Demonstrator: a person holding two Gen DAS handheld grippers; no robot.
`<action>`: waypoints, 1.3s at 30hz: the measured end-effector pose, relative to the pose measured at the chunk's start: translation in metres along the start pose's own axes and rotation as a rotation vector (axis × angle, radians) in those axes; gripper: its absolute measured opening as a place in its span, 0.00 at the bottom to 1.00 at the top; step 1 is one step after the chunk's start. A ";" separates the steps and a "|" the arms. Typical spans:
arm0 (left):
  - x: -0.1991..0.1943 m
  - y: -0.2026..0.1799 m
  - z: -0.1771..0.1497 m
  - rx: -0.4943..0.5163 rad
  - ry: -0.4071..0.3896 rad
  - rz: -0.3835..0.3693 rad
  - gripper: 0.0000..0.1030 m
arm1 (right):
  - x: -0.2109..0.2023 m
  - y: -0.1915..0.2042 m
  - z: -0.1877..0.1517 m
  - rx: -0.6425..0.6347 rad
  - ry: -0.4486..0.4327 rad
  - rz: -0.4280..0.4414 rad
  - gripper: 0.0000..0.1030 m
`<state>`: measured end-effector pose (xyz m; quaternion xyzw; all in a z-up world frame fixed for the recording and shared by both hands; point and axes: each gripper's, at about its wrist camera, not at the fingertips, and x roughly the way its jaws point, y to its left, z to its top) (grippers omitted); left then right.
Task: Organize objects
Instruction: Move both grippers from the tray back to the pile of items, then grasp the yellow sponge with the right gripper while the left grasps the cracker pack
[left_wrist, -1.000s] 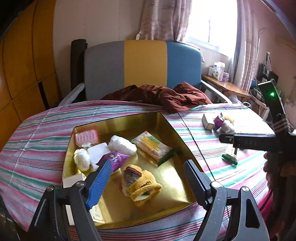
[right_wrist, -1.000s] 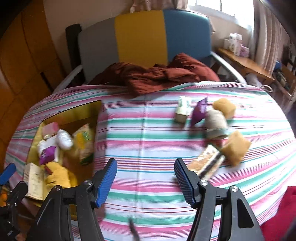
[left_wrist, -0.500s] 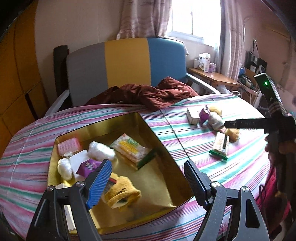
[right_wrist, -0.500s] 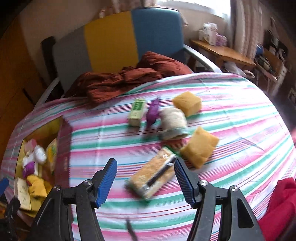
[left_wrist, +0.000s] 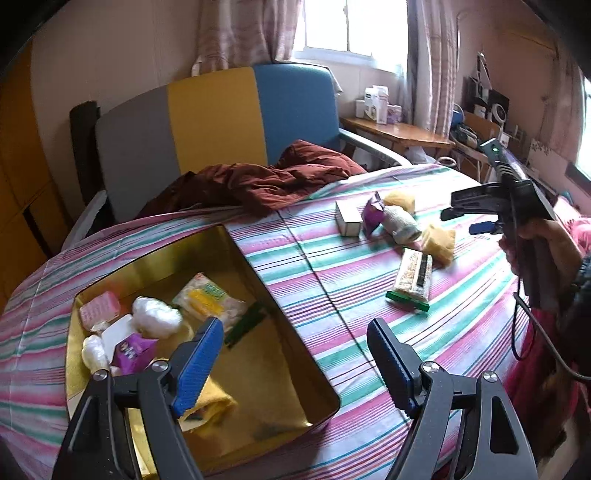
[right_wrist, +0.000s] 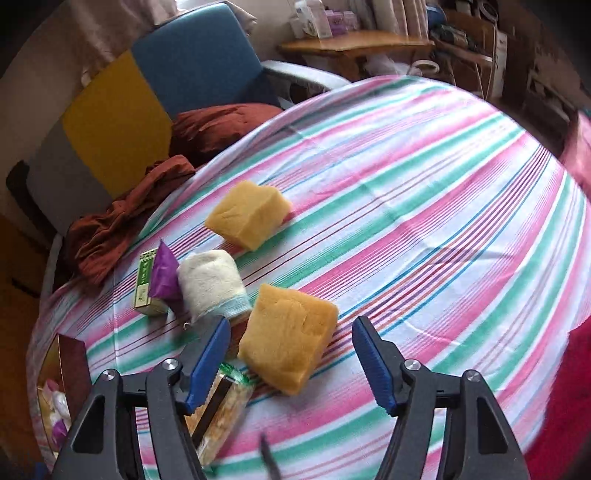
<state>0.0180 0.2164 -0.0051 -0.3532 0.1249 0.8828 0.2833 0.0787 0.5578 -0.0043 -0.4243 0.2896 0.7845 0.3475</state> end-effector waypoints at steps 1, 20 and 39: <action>0.002 -0.003 0.002 0.007 0.004 -0.003 0.78 | 0.005 0.001 0.001 0.000 0.014 0.005 0.68; 0.069 -0.069 0.027 0.133 0.103 -0.107 0.78 | 0.020 0.002 0.003 -0.074 0.053 -0.114 0.59; 0.166 -0.139 0.053 0.284 0.228 -0.247 0.82 | 0.031 -0.008 0.008 -0.086 0.106 -0.156 0.59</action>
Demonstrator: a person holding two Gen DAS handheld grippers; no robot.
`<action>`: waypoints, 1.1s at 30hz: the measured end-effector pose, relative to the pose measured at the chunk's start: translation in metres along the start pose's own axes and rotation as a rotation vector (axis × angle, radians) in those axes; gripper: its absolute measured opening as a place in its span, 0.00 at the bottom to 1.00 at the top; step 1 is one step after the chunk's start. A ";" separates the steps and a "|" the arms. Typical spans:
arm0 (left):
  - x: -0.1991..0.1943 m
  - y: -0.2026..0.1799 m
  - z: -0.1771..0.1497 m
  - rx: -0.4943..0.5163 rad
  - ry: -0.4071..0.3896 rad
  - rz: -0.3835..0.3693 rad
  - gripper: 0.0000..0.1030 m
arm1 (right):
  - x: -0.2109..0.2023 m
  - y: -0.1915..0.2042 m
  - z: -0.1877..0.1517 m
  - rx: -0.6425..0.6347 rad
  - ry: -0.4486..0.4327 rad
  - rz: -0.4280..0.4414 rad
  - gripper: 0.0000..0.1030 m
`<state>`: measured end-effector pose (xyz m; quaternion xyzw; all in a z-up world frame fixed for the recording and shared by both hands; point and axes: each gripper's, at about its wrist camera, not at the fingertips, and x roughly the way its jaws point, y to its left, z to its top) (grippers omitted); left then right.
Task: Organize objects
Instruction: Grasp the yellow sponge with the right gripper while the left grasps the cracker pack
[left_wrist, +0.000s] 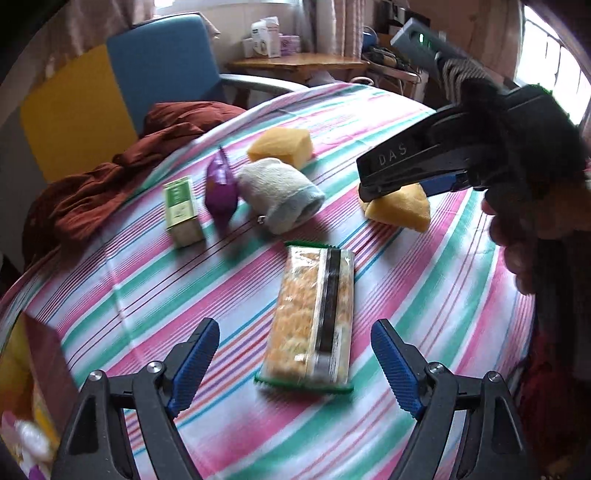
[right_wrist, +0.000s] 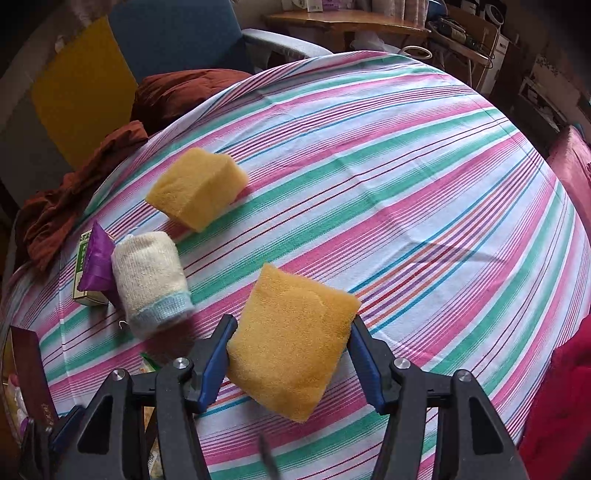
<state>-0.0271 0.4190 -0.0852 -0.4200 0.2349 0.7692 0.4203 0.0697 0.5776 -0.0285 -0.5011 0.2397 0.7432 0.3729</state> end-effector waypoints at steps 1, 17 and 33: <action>0.005 0.000 0.002 0.004 0.005 0.000 0.82 | 0.000 0.000 0.000 -0.002 0.003 -0.002 0.59; 0.041 0.003 0.005 -0.061 0.008 0.008 0.75 | 0.003 0.005 -0.002 -0.065 0.006 -0.027 0.60; 0.020 -0.005 -0.014 -0.077 -0.020 0.067 0.47 | 0.002 0.003 0.003 -0.094 -0.027 -0.005 0.59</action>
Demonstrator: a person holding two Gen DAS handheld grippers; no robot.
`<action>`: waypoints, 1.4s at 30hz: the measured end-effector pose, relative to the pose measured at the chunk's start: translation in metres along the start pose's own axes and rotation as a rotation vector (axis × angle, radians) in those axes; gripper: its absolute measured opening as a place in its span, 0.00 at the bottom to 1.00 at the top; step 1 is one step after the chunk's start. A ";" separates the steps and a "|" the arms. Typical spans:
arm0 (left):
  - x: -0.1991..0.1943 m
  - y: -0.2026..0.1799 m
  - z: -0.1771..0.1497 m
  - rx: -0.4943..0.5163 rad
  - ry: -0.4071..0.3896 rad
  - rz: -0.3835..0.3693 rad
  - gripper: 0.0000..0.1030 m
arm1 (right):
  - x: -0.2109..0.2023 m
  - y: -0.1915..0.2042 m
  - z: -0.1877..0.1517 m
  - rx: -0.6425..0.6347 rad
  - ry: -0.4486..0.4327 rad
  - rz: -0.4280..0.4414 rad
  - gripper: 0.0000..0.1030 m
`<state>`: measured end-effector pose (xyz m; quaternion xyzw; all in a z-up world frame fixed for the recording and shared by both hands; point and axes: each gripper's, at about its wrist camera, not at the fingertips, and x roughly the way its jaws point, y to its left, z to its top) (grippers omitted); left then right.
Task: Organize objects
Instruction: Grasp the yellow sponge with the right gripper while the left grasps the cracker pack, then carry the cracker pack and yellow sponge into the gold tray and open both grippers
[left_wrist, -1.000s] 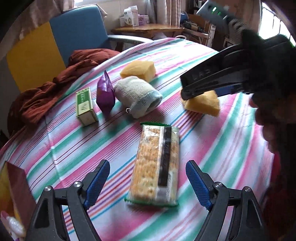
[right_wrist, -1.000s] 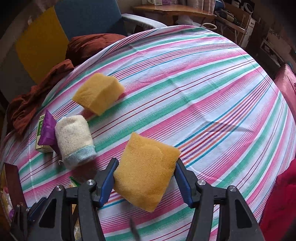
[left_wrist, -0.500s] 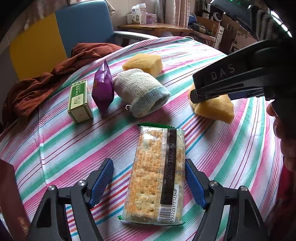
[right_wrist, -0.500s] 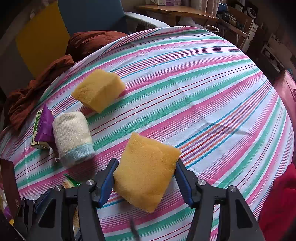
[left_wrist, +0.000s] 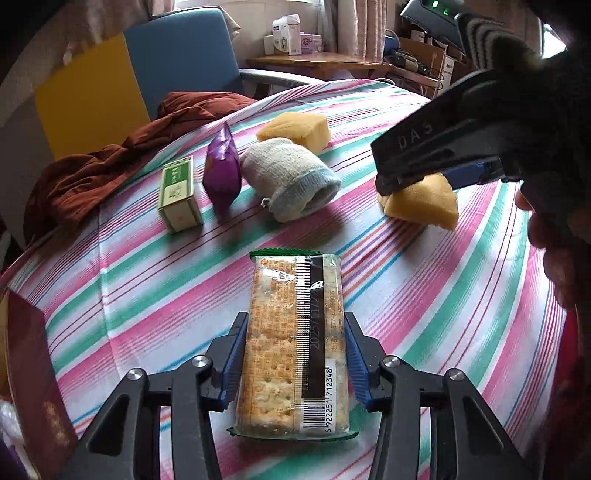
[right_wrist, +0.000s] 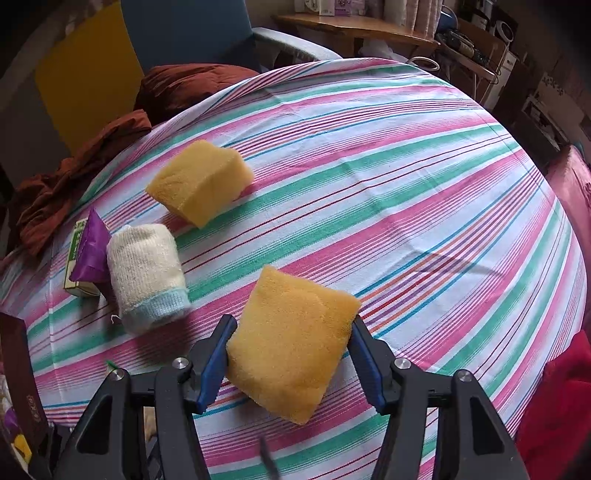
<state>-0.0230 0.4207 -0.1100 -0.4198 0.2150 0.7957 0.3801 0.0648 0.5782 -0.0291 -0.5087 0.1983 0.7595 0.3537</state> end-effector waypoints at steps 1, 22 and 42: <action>-0.003 0.001 -0.003 -0.009 0.001 0.005 0.47 | -0.002 0.000 0.001 0.004 -0.012 0.014 0.59; -0.116 0.029 -0.037 -0.126 -0.173 0.077 0.47 | -0.046 0.030 -0.004 -0.172 -0.244 0.166 0.58; -0.184 0.092 -0.089 -0.299 -0.256 0.193 0.48 | -0.039 0.024 -0.010 -0.181 -0.234 0.120 0.58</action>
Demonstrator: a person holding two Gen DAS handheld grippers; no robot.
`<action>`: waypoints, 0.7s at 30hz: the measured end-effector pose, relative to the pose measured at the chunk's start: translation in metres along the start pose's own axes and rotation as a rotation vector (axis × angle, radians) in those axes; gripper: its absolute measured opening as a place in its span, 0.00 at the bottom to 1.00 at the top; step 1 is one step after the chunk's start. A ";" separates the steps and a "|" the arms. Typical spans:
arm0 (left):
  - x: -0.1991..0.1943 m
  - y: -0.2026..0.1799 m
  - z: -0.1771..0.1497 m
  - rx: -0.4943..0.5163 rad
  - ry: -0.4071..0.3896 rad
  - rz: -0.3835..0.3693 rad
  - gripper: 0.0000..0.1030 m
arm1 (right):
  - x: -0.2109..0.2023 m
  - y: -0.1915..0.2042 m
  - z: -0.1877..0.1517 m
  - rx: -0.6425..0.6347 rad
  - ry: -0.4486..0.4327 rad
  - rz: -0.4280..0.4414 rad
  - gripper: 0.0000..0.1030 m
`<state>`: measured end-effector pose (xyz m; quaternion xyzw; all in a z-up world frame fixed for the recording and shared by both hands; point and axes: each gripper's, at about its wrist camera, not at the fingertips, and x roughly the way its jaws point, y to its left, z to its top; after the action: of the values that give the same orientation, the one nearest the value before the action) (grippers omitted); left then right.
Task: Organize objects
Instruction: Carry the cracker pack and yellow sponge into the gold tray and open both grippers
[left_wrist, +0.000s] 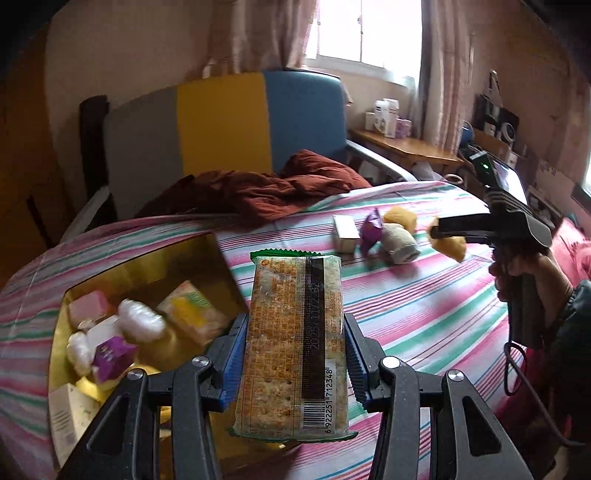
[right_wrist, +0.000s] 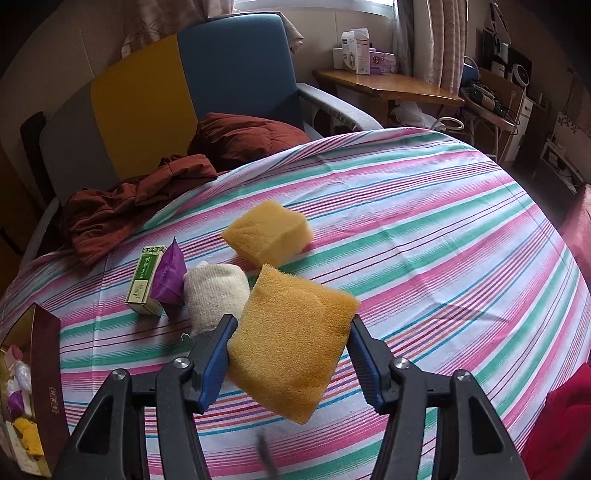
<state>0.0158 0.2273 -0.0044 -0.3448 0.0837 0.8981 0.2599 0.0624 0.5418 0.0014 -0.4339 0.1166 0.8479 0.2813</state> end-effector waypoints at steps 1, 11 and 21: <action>-0.001 0.004 -0.001 -0.008 -0.001 0.007 0.48 | 0.000 0.000 -0.001 -0.001 0.000 -0.001 0.58; -0.019 0.052 -0.012 -0.103 -0.024 0.068 0.47 | -0.008 0.011 -0.004 -0.050 -0.033 0.001 0.59; -0.027 0.099 -0.034 -0.192 -0.011 0.144 0.47 | -0.019 0.027 -0.007 -0.116 -0.091 0.010 0.58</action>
<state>0.0003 0.1212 -0.0144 -0.3561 0.0205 0.9203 0.1608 0.0609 0.5096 0.0114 -0.4101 0.0565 0.8734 0.2564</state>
